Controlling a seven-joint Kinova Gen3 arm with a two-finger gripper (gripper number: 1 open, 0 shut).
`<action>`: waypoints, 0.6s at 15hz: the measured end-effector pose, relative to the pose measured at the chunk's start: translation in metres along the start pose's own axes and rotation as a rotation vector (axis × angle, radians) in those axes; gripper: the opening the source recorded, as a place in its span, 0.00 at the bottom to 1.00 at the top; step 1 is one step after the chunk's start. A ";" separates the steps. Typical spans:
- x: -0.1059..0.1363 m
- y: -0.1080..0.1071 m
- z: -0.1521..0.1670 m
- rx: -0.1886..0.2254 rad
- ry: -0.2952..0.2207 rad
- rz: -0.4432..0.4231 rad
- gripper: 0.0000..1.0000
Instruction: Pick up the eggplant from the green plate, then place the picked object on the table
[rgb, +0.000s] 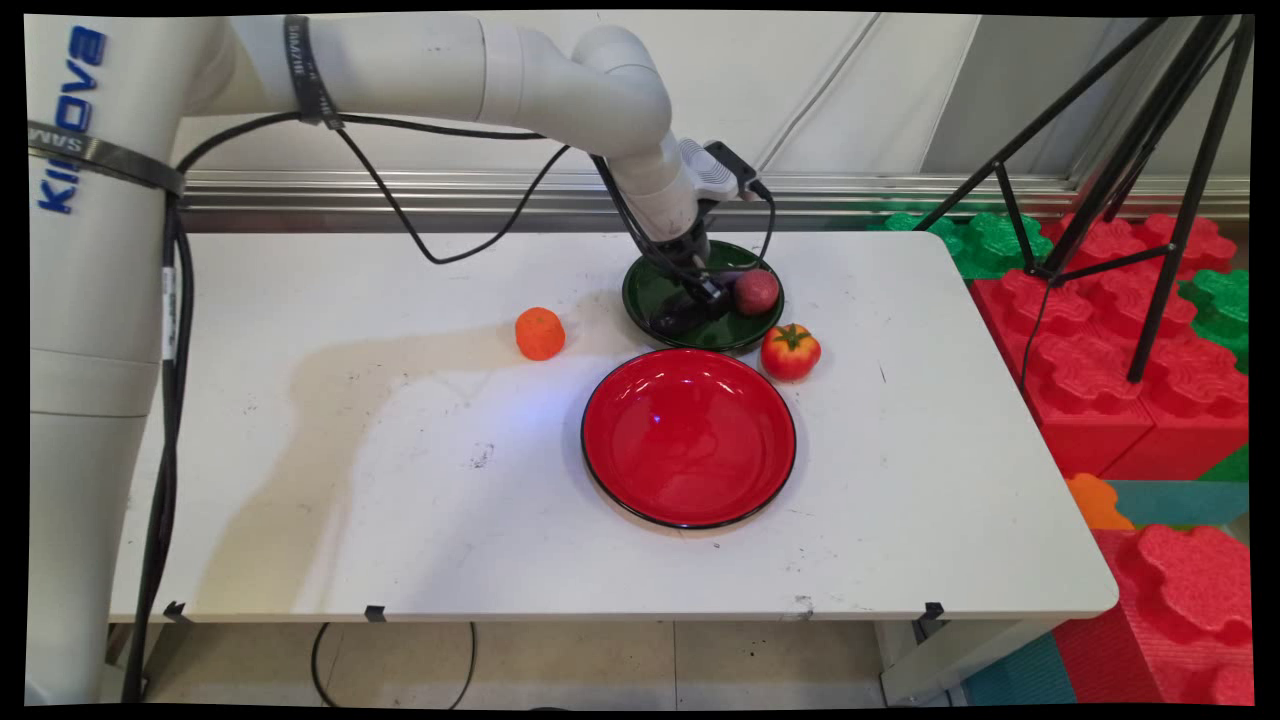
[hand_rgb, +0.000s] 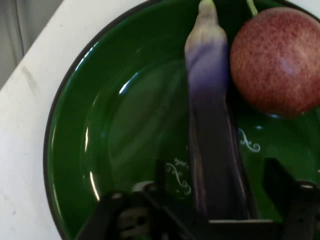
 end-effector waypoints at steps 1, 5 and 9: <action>0.001 0.001 0.002 0.003 0.002 -0.009 0.00; 0.005 0.004 0.002 0.025 0.011 -0.037 0.00; 0.006 0.005 -0.008 0.057 0.015 -0.055 0.00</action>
